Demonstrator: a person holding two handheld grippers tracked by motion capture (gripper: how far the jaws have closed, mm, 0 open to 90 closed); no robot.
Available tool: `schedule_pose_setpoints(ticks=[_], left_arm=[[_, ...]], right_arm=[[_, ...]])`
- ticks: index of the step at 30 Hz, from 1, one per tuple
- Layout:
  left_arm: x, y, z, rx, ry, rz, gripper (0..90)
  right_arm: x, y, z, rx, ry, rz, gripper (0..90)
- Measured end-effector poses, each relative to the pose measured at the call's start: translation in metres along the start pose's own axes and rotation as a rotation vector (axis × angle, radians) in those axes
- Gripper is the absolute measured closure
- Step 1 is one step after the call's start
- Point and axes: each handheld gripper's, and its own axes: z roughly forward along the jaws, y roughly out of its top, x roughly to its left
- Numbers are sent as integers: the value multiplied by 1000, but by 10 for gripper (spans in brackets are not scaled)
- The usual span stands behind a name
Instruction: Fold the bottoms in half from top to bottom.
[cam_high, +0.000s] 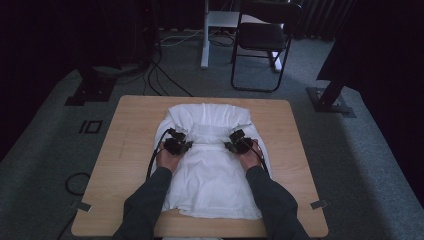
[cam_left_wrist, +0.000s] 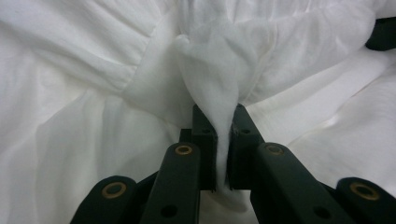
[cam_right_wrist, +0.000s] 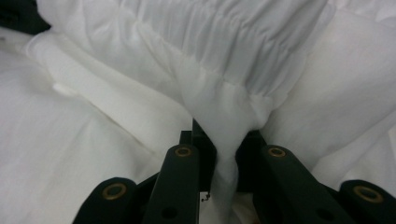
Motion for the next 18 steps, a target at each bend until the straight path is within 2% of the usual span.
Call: schedule_pose_setpoints(ticks=[3,4,8,9,12,15,18], left_arm=[[0,0,-4,-11,-2,-1,849],[-4,7,-23,-76,-13,5,855],[-13,20,-60,-217,-26,36,862],[-16,24,-70,-253,-39,37,863],[-27,34,-103,-335,-62,76,864],[-37,33,-127,-364,-79,114,863],[-41,21,-132,-327,-100,132,860]], right_arm=[[0,0,-6,-18,5,-6,833],[1,3,-19,-61,10,-11,834],[4,15,-55,-168,-1,-45,836],[4,18,-66,-199,-2,-49,836],[7,28,-101,-299,-3,-70,836],[14,30,-133,-359,10,-103,836],[26,19,-145,-345,18,-137,835]])
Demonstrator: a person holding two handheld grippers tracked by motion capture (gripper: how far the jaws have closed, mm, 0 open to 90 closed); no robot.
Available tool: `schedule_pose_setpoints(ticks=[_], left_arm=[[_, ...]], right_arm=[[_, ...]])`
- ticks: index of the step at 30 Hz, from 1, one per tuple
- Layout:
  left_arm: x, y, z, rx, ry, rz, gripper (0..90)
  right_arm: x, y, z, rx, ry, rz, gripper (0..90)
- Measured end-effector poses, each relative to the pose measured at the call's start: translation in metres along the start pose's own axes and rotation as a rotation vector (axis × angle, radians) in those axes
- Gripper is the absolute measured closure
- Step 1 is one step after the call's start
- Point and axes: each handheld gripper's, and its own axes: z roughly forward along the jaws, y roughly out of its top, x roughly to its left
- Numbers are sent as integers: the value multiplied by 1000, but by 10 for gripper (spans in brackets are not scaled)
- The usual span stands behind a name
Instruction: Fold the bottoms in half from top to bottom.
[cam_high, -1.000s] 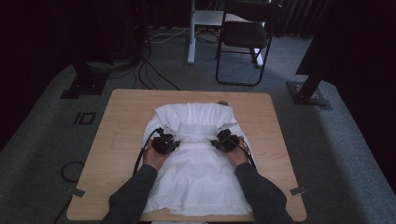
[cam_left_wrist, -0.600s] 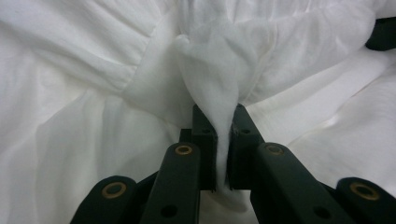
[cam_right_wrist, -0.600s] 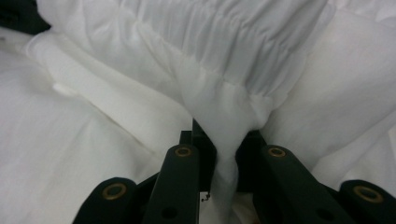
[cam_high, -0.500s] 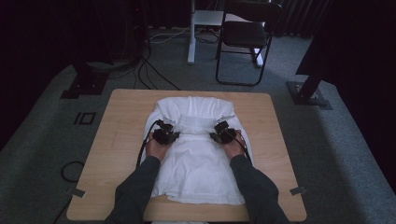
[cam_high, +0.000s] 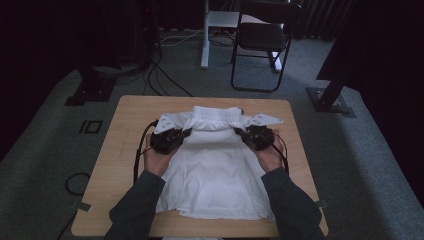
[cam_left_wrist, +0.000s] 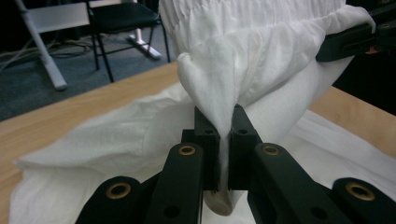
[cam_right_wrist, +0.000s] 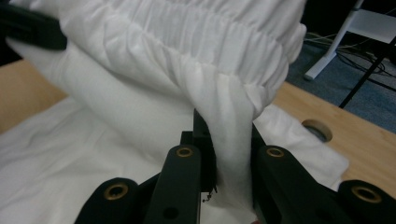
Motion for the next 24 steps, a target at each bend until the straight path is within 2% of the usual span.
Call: schedule_pose_setpoints(ticks=[4,7,8,9,10,12,13,15,16,17,18,20,22,24], left_arm=[[-6,-36,4,82,-37,-30,850],[-12,-71,16,183,-63,-48,848],[-12,-71,16,183,-63,-48,846],[-12,-71,16,183,-63,-48,846],[-16,-98,28,252,-79,-70,836],[-15,-112,37,304,-87,-95,791],[-12,-115,39,303,-105,-130,750],[-9,-112,36,300,-109,-154,671],[-9,-108,33,294,-93,-140,604],[-9,-105,29,282,-90,-134,575],[-9,-100,25,264,-93,-132,555],[-7,-89,15,218,-83,-126,526],[-2,-77,6,168,-72,-133,511],[3,-67,4,145,-54,-132,523]], right_arm=[[18,-36,1,66,43,-7,831],[26,-71,13,144,70,11,830],[26,-71,13,144,70,11,830],[28,-82,17,173,78,22,830],[30,-102,27,226,86,40,831],[31,-112,33,259,90,54,827],[31,-116,37,277,90,62,816],[30,-119,40,298,88,78,735],[30,-118,39,301,80,79,658],[29,-115,37,300,86,81,590],[29,-114,35,299,94,84,513],[28,-108,27,291,90,82,413],[25,-101,15,240,108,88,369],[20,-92,4,186,109,107,363]])
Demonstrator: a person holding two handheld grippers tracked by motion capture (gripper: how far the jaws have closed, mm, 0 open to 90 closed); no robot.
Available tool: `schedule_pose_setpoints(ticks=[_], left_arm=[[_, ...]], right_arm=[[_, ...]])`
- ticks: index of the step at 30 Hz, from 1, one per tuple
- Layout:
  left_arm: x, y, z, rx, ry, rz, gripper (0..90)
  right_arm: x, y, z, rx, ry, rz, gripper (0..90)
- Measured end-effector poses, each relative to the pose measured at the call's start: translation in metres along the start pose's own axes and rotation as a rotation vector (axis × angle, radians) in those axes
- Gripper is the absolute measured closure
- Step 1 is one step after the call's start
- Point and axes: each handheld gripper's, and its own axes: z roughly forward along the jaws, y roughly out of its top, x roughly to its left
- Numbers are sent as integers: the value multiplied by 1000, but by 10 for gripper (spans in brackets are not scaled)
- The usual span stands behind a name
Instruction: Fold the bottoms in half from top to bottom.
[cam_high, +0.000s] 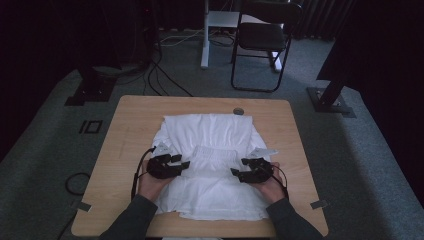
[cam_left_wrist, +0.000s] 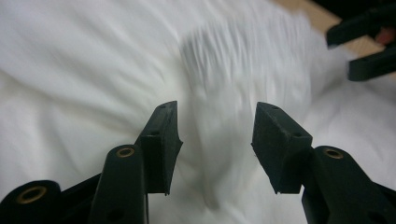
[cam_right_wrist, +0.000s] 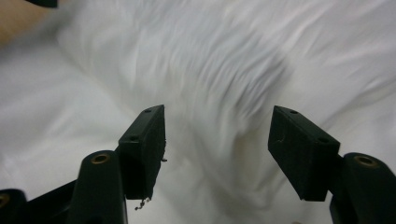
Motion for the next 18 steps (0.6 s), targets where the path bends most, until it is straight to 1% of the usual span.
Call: schedule_pose_setpoints(ticks=[1,2,3,4,5,6,7,8,9,10,11,12,13,15,16,18], left_arm=[[3,7,0,-7,13,-7,555],[4,11,2,-9,19,-17,608],[7,16,5,-6,21,-16,687],[9,20,9,6,27,-17,778],[10,24,15,22,37,-19,834],[12,27,23,38,39,-26,866],[13,29,33,68,47,-25,877],[13,29,40,85,54,-19,877],[14,29,48,110,59,-15,878],[15,26,58,138,63,-24,877],[15,25,63,157,67,-29,876],[17,22,70,180,63,-31,876],[17,18,75,193,53,-36,871],[14,14,78,192,39,-29,864],[13,12,76,184,29,-30,860],[8,9,72,169,10,-22,849]], right_arm=[[-3,4,-5,-28,-9,7,396],[-8,8,-9,-52,-25,24,467],[-12,11,-9,-58,-38,42,564],[-18,14,-9,-63,-56,73,677],[-24,16,-6,-66,-66,99,736],[-29,18,-1,-57,-78,111,778],[-33,20,6,-37,-106,114,796],[-38,21,16,-9,-119,120,800],[-40,21,23,8,-115,123,803],[-43,21,32,34,-121,123,804],[-45,20,42,68,-136,120,804],[-46,19,48,88,-139,124,804],[-48,17,55,107,-125,135,803],[-48,13,62,119,-97,147,796],[-48,12,62,116,-88,154,794],[-47,9,57,95,-56,166,777]])
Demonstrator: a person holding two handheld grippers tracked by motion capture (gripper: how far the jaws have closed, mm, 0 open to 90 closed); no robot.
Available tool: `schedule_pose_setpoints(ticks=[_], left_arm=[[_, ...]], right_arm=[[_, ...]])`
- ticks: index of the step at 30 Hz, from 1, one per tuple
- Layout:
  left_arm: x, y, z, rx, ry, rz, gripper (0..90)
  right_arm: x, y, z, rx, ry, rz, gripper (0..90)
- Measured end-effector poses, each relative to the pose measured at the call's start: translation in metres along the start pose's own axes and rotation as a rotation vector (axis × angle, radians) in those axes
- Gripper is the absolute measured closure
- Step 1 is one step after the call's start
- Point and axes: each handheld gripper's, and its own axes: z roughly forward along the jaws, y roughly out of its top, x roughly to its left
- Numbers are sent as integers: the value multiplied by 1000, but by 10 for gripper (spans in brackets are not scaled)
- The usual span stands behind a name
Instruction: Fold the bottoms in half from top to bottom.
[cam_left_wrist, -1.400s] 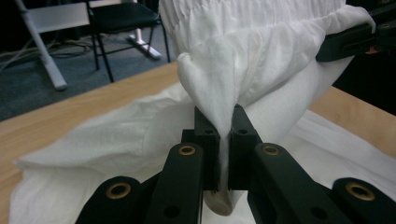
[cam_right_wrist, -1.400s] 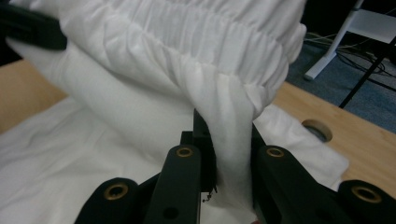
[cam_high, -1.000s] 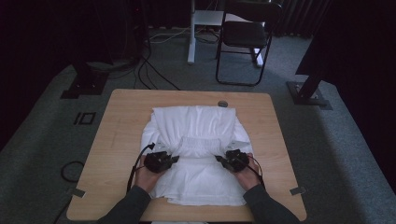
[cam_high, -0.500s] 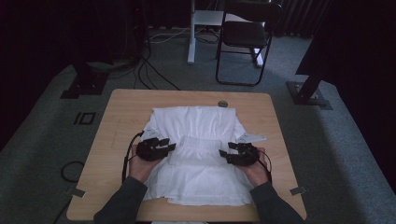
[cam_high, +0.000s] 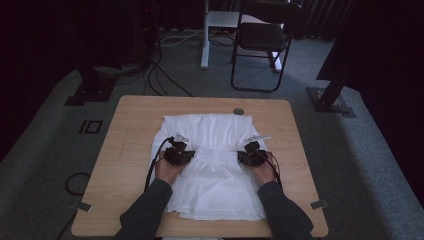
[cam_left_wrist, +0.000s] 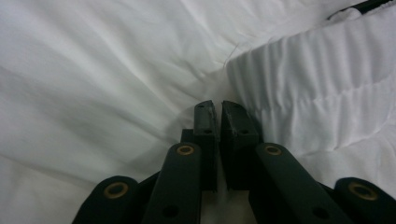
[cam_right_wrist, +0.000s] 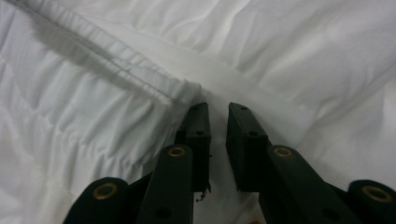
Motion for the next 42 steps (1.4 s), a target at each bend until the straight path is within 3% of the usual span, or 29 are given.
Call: schedule_pose_setpoints(ticks=[8,15,19,23,29,35,39,42], left_arm=[[-23,-27,-15,-40,-90,72,822],[-35,-49,-21,-16,-144,130,816],[-40,-55,-26,-9,-172,167,797],[-39,-59,-25,-4,-178,152,783],[-41,-60,-28,-10,-163,157,738],[-36,-53,-37,-43,-124,143,628],[-25,-39,-41,-88,-71,121,598],[-13,-24,-39,-119,-28,106,576]], right_arm=[[9,-13,-30,-46,67,-42,705],[12,-5,-55,-127,7,-66,645],[18,4,-55,-137,-10,-88,625],[33,4,-50,-125,8,-107,622],[63,-29,-40,-71,58,-144,616],[74,-67,-29,16,11,-220,607],[70,-64,-31,31,33,-212,570],[65,-48,-37,-13,19,-204,512]])
